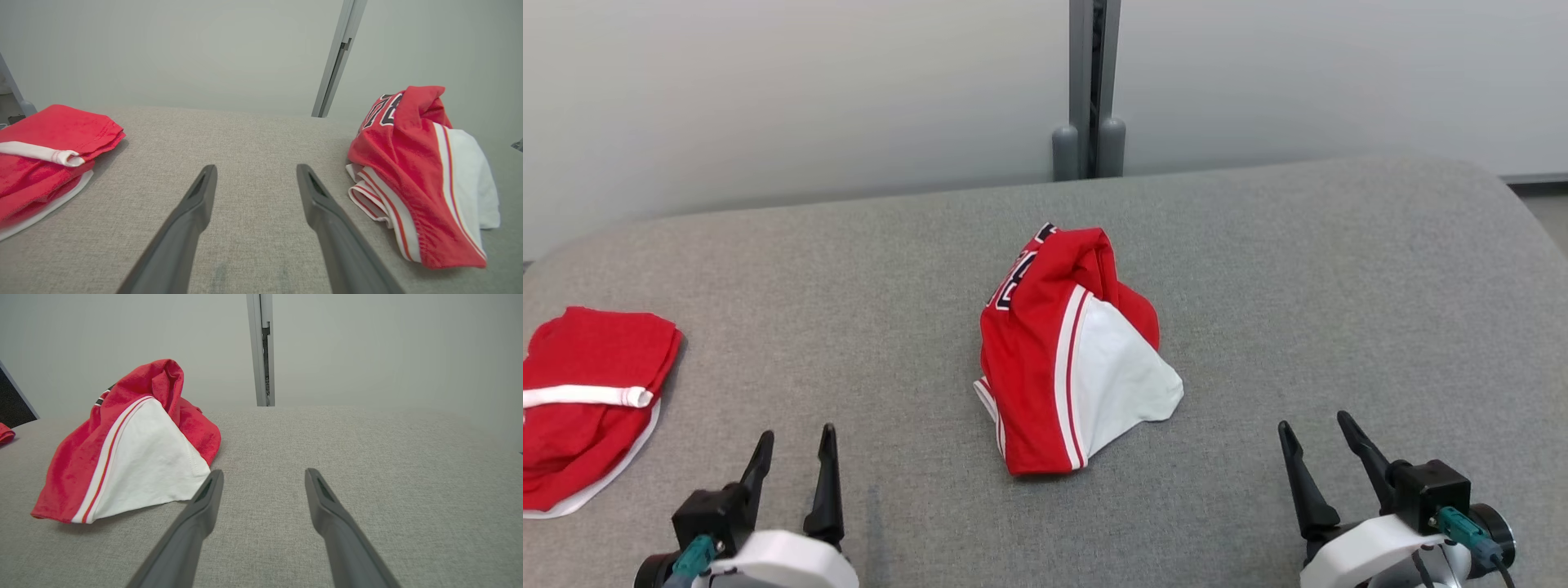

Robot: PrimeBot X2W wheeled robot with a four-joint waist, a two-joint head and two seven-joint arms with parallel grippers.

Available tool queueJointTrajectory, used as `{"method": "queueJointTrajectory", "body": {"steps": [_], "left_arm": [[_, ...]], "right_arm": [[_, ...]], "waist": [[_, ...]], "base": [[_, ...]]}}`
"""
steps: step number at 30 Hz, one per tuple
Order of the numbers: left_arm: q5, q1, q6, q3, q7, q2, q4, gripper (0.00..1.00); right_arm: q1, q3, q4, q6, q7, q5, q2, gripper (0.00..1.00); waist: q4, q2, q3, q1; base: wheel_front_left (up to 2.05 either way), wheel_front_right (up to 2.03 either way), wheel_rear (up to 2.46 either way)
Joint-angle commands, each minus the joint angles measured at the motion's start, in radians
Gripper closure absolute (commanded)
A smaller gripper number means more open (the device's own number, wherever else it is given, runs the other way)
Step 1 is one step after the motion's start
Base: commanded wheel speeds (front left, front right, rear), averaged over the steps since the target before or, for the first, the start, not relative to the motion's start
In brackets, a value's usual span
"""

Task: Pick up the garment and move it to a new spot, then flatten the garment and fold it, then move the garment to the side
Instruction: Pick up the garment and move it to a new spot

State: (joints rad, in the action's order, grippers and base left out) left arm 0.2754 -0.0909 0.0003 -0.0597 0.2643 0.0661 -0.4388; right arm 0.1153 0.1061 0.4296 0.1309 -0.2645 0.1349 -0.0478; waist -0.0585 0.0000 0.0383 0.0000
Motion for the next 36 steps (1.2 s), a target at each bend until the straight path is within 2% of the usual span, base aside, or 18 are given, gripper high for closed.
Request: {"method": "queueJointTrajectory", "body": {"steps": [1, 9, 20, 26, 31, 36], "left_arm": [[-0.035, 0.03, -0.008, 0.024, 0.0, -0.003, 0.022, 0.0], [-0.097, 0.15, -0.034, 0.104, 0.0, -0.013, 0.11, 0.0], [-0.084, 0.196, -0.027, 0.082, 0.0, -0.014, 0.125, 0.0], [-0.073, 0.158, -0.022, 0.035, 0.0, -0.013, 0.134, 0.0], [-0.062, 0.109, -0.032, 0.003, 0.0, -0.014, 0.139, 0.0], [-0.048, 0.064, -0.042, -0.021, 0.0, -0.014, 0.136, 0.0]], "right_arm": [[-0.012, 0.001, -0.001, 0.0, 0.0, -0.004, -0.006, 0.0], [-0.047, 0.015, -0.008, 0.0, 0.0, -0.011, -0.007, 0.0], [-0.061, 0.027, -0.003, 0.0, 0.0, -0.013, -0.006, 0.0], [-0.021, 0.055, 0.015, 0.0, 0.0, -0.011, -0.006, 0.0], [0.057, 0.055, 0.013, 0.0, 0.0, -0.012, -0.006, 0.0], [0.129, 0.04, 0.069, 0.0, 0.0, -0.013, -0.006, 0.0]], "waist": [[0.006, 0.0, -0.023, 0.0], [0.006, 0.0, -0.063, 0.0], [0.018, 0.0, -0.051, 0.0], [0.052, 0.0, -0.01, 0.0], [0.103, 0.0, 0.077, 0.0], [0.162, 0.0, 0.149, 0.0]], "base": [[0.0, 0.0, 0.0], [0.0, 0.0, 0.0], [0.0, 0.0, 0.0], [0.0, 0.0, 0.0], [0.0, 0.0, 0.0], [0.0, 0.0, 0.0]]}}
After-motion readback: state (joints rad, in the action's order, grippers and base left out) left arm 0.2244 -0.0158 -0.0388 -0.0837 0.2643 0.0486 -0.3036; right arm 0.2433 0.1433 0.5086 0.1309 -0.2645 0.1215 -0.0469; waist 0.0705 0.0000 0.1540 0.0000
